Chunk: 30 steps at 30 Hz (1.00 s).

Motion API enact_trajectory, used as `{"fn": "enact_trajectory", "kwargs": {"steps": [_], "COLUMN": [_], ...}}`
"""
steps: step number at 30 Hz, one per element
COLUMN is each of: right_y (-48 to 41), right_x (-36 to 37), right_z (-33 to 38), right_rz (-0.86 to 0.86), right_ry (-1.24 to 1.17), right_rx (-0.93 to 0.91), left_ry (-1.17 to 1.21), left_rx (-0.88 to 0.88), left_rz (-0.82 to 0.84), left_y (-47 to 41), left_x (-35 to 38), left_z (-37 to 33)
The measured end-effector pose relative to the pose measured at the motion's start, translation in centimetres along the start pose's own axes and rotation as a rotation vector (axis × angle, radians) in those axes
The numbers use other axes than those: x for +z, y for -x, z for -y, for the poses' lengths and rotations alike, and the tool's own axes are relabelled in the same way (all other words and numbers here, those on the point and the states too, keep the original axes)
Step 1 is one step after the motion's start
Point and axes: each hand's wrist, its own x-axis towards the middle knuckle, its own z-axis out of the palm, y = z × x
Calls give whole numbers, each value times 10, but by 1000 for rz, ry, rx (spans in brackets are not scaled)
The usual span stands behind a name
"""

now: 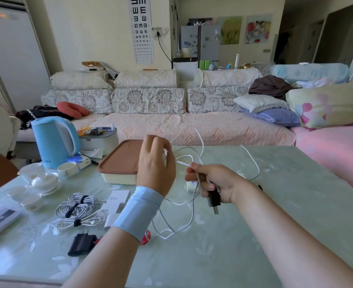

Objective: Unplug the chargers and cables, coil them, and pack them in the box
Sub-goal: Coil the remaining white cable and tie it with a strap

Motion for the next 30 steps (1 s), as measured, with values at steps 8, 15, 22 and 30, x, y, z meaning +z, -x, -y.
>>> {"fn": "enact_trajectory", "kwargs": {"steps": [8, 15, 22, 30], "right_y": [-4, -7, 14, 15], "right_x": [-6, -21, 10, 11], "right_z": [5, 7, -2, -7], "right_rz": [-71, -127, 121, 285], "right_ry": [-469, -260, 457, 834], "right_rx": [-109, -121, -137, -2], "left_ry": [325, 876, 1472, 1519], "left_rx": [-761, -1159, -1497, -1573], "left_rz": [1112, 928, 268, 136], "left_y": [25, 21, 6, 7], "left_x": [17, 14, 15, 20], "left_z": [-12, -11, 11, 11]}}
